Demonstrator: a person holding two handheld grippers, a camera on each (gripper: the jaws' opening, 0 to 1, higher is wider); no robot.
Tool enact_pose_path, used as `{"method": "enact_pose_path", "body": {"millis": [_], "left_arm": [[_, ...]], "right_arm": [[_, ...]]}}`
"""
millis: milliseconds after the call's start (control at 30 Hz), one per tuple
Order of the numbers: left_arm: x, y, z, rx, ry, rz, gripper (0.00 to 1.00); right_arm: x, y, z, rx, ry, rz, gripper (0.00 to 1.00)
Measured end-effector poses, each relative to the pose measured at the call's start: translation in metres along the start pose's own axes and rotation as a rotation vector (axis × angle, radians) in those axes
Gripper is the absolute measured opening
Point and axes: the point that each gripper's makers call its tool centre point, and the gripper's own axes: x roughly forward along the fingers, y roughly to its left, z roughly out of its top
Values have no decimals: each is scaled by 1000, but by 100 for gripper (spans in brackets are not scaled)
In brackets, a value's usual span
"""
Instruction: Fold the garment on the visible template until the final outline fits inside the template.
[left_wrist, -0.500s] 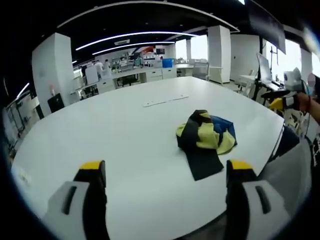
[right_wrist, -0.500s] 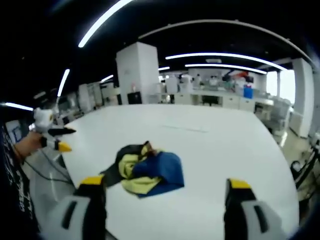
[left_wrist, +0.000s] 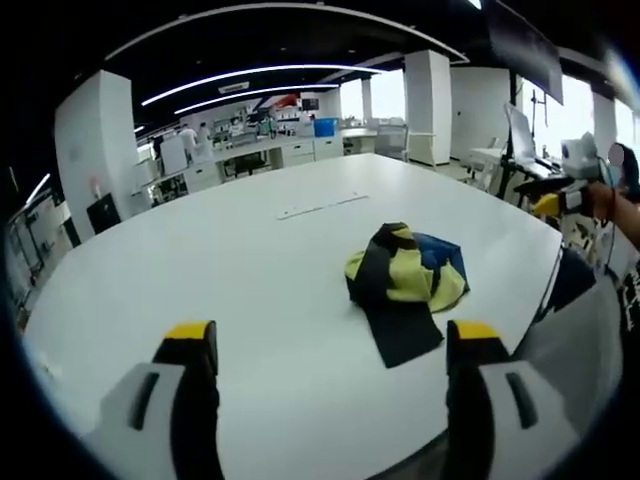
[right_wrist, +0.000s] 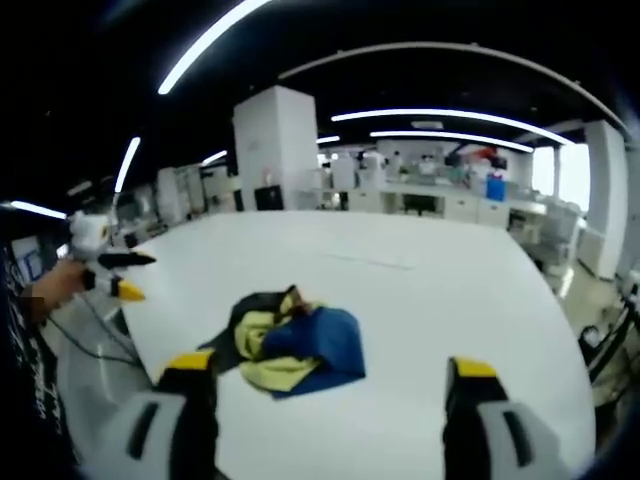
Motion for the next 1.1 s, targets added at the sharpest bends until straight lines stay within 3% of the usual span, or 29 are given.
{"method": "enact_pose_path", "body": {"millis": [133,400,567,733,833,1100], "left_arm": [[5,-2,7,18,-26,-19,81],[20,-7,15,9,-53,-81,79],[28,-12,23,-35,-109,-138,77],[40,-15,19,-29,-103,-155,74],[45,-21,19,-14,-98,-167,71],[64,-34,26,51,-108,-214,63]], "right_arm": [[3,1,0,-11,5,11,92],[17,9,5,-36,-8,49,88],[29,18,4,2,-15,101,83],[43,30,0,-37,8,129,81],[53,33,0,-99,17,110,73],[78,46,-1,-114,25,152,65]]}}
